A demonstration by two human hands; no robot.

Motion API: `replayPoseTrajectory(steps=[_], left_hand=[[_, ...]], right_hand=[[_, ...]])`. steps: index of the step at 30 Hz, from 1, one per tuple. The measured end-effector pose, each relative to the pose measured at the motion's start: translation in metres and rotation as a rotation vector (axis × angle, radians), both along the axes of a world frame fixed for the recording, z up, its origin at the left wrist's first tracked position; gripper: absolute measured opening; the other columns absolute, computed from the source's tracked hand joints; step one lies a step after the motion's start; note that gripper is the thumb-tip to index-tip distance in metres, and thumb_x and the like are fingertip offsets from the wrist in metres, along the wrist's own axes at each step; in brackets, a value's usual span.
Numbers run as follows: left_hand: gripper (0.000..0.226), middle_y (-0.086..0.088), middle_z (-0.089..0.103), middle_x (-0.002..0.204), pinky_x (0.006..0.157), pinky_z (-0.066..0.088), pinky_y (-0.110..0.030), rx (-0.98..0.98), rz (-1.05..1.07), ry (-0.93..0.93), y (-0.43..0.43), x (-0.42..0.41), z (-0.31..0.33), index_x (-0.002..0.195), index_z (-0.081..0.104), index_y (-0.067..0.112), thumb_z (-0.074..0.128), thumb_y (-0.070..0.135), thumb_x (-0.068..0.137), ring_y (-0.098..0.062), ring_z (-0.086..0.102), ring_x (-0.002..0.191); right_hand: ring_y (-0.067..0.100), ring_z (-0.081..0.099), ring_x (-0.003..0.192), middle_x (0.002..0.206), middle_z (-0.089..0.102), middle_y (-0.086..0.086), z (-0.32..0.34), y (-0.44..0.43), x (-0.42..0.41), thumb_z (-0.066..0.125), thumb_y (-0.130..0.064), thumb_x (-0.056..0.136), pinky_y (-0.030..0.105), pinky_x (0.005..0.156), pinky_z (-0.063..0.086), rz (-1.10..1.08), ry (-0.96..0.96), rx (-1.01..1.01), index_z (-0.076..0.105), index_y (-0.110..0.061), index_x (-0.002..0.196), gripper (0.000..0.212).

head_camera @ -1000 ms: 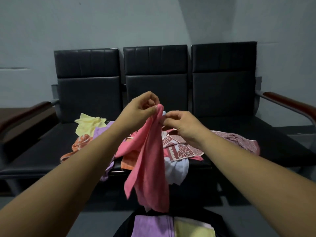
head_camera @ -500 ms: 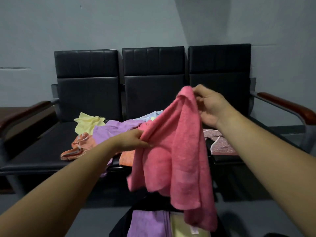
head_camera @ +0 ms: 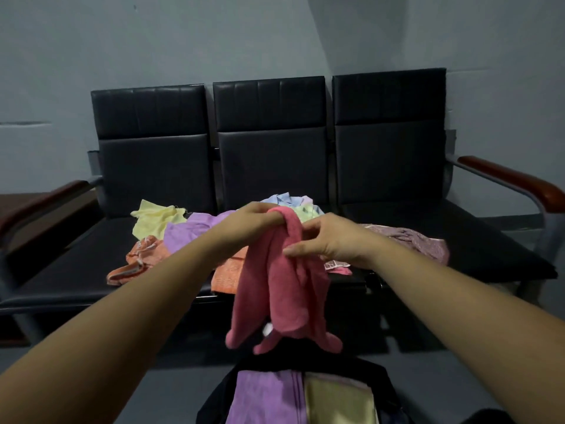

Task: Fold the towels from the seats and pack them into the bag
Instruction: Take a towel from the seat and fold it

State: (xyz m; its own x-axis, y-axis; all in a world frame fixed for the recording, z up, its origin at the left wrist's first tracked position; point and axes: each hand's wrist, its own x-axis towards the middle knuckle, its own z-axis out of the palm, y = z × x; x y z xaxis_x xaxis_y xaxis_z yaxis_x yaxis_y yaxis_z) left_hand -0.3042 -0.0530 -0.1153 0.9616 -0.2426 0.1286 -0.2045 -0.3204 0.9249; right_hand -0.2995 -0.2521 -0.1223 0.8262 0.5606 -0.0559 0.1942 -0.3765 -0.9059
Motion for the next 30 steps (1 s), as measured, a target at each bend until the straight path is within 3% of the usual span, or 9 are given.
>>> replayPoseTrajectory(steps=[3,8,11,14,16,18,21,26,30], left_hand=[[0.015,0.002,0.073,0.091,0.08,0.054,-0.025,0.029,-0.089,-0.004,0.015,0.001,0.003,0.098,0.073,0.012,0.068,0.02,0.087,-0.009,0.067,0.087],[0.019,-0.002,0.07,0.081,0.085,0.047,-0.037,0.699,-0.269,0.279,0.065,-0.005,-0.024,0.079,0.076,0.018,0.077,0.036,0.073,-0.005,0.059,0.079],[0.019,-0.003,0.064,0.089,0.087,0.051,-0.03,0.195,-0.186,0.32,0.069,-0.013,-0.039,0.093,0.068,0.003,0.065,0.021,0.089,-0.011,0.061,0.086],[0.037,0.001,0.056,0.067,0.052,0.049,-0.021,-0.269,0.067,0.254,0.049,-0.016,-0.027,0.071,0.065,0.018,0.046,0.012,0.102,-0.01,0.057,0.056],[0.035,0.001,0.055,0.064,0.048,0.041,-0.021,-0.356,0.083,0.161,0.036,-0.014,-0.013,0.068,0.063,0.021,0.05,0.012,0.1,-0.013,0.051,0.057],[0.022,-0.004,0.056,0.069,0.052,0.043,-0.022,-0.337,0.055,0.089,0.026,-0.014,0.001,0.078,0.06,0.018,0.055,0.013,0.098,-0.014,0.052,0.062],[0.014,-0.005,0.059,0.076,0.061,0.046,-0.023,-0.221,-0.026,0.057,0.016,-0.013,0.014,0.083,0.063,0.015,0.063,0.022,0.095,-0.013,0.055,0.067],[0.027,-0.009,0.07,0.092,0.085,0.049,-0.031,-0.06,-0.127,0.135,0.026,-0.011,0.006,0.101,0.068,0.007,0.076,0.027,0.085,-0.02,0.061,0.086],[0.017,-0.001,0.074,0.093,0.078,0.053,-0.02,0.312,-0.259,0.314,0.047,-0.023,-0.006,0.102,0.071,0.002,0.073,0.014,0.091,-0.01,0.067,0.088]], right_hand=[[0.017,0.073,0.088,0.096,0.078,0.01,0.004,-0.001,0.004,0.084,-0.019,0.08,0.031,0.078,0.058,-0.092,-0.156,0.093,0.079,-0.009,0.099,0.022],[0.006,0.055,0.048,0.067,0.065,0.0,0.016,-0.023,0.013,0.071,-0.004,0.089,0.016,0.039,0.039,-0.287,0.031,0.379,0.072,-0.008,0.093,0.006],[0.003,0.055,0.048,0.061,0.066,-0.006,0.011,-0.032,0.017,0.075,-0.009,0.087,0.014,0.039,0.037,-0.361,-0.001,0.307,0.075,-0.007,0.094,0.007],[0.002,0.061,0.059,0.067,0.071,-0.002,-0.001,-0.032,0.02,0.081,-0.014,0.081,0.015,0.055,0.044,-0.38,-0.073,0.16,0.078,-0.007,0.087,0.009],[0.011,0.064,0.073,0.08,0.074,0.008,-0.008,-0.028,0.021,0.083,-0.015,0.079,0.026,0.069,0.048,-0.379,-0.137,0.129,0.078,-0.005,0.089,0.015],[0.016,0.066,0.08,0.091,0.076,0.013,-0.011,-0.019,0.018,0.085,-0.014,0.078,0.032,0.075,0.051,-0.325,-0.147,0.211,0.073,-0.009,0.1,0.026],[0.007,0.062,0.063,0.075,0.072,-0.004,-0.007,-0.004,0.01,0.084,-0.018,0.08,0.022,0.057,0.046,-0.134,-0.028,0.255,0.066,-0.017,0.118,0.043],[0.006,0.044,0.051,0.057,0.057,-0.006,0.002,-0.002,0.012,0.079,-0.009,0.083,0.019,0.051,0.034,-0.089,-0.072,0.255,0.074,-0.007,0.083,0.006],[0.007,0.05,0.058,0.063,0.061,-0.004,0.003,-0.015,0.021,0.076,-0.009,0.086,0.025,0.061,0.039,-0.246,-0.02,0.448,0.074,-0.009,0.085,0.002]])
